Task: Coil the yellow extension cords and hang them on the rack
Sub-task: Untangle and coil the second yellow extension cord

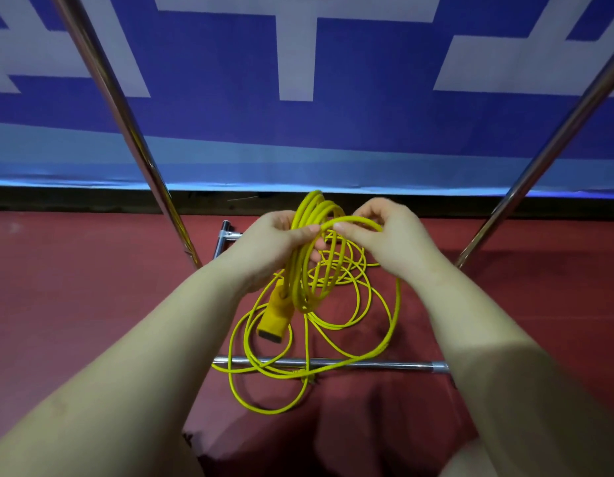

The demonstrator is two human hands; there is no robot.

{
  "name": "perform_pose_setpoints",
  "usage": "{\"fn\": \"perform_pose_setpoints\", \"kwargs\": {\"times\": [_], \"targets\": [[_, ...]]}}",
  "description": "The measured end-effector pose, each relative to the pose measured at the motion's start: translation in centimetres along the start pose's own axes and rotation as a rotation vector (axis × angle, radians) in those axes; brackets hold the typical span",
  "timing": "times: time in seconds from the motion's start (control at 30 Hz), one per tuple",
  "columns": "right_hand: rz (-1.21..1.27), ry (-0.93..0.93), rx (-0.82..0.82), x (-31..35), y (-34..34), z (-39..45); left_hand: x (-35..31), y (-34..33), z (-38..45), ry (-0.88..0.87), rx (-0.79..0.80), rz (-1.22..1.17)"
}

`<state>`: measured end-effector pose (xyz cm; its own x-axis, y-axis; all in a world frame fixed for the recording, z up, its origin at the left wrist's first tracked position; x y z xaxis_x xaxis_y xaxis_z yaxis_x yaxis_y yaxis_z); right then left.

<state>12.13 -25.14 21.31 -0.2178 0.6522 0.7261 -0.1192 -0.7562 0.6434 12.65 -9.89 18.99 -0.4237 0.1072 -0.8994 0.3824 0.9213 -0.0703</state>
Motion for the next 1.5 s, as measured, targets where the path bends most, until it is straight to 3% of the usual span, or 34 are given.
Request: {"fn": "perform_pose_setpoints", "kwargs": {"times": [0.1,0.13,0.23,0.3,0.4,0.6,0.8,0.9,1.03,1.17,1.33,1.5], "targets": [[0.112,-0.112,0.114,-1.4,-1.0,-0.3,-1.0,1.9,-0.1,-0.062,-0.106,-0.106],[0.204,-0.124,0.058,-1.4,-0.7,-0.3,-1.0,2.3,0.0,-0.066,-0.117,-0.125],[0.468,-0.153,-0.313,-1.4,2.1,-0.3,-0.8,1.9,0.0,-0.041,-0.079,-0.095],[0.511,-0.122,-0.420,-1.2,3.1,-0.3,-0.5,0.8,-0.2,-0.014,-0.010,-0.032],[0.410,-0.022,-0.359,-0.4,3.5,0.2,0.0,-0.1,-0.5,0.026,0.093,-0.022],[0.285,0.096,-0.066,1.4,1.7,0.7,0.5,-0.6,-0.8,0.077,0.172,-0.132],[0.242,0.144,0.023,2.5,0.5,0.4,0.7,-1.1,-0.8,0.093,0.184,-0.088],[0.203,0.155,-0.016,2.6,0.7,0.0,0.9,-1.1,-0.8,0.117,0.201,0.003],[0.058,0.093,0.003,0.9,0.6,0.0,0.6,-1.0,-0.8,0.065,0.180,0.097],[0.008,-0.114,0.177,-2.3,-0.6,-0.3,-0.2,0.4,-0.8,0.013,0.092,0.010],[0.402,-0.083,-0.196,-1.3,1.7,0.0,0.1,0.2,-0.8,0.042,0.109,0.001],[0.464,-0.046,-0.181,-0.4,2.0,0.3,0.8,-0.4,-1.0,0.086,0.150,-0.018]]}}
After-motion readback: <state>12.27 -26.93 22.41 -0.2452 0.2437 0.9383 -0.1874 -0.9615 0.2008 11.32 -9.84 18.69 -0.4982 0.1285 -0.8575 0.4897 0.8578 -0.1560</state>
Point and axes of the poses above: each hand's wrist, its own z-axis towards the middle knuckle, its own y-axis out of the back of the hand, x = y × z, the point moved 8 cm from there along z, towards the middle knuckle, and after that the axes turned 13 degrees about y, right-handed, at the moved point
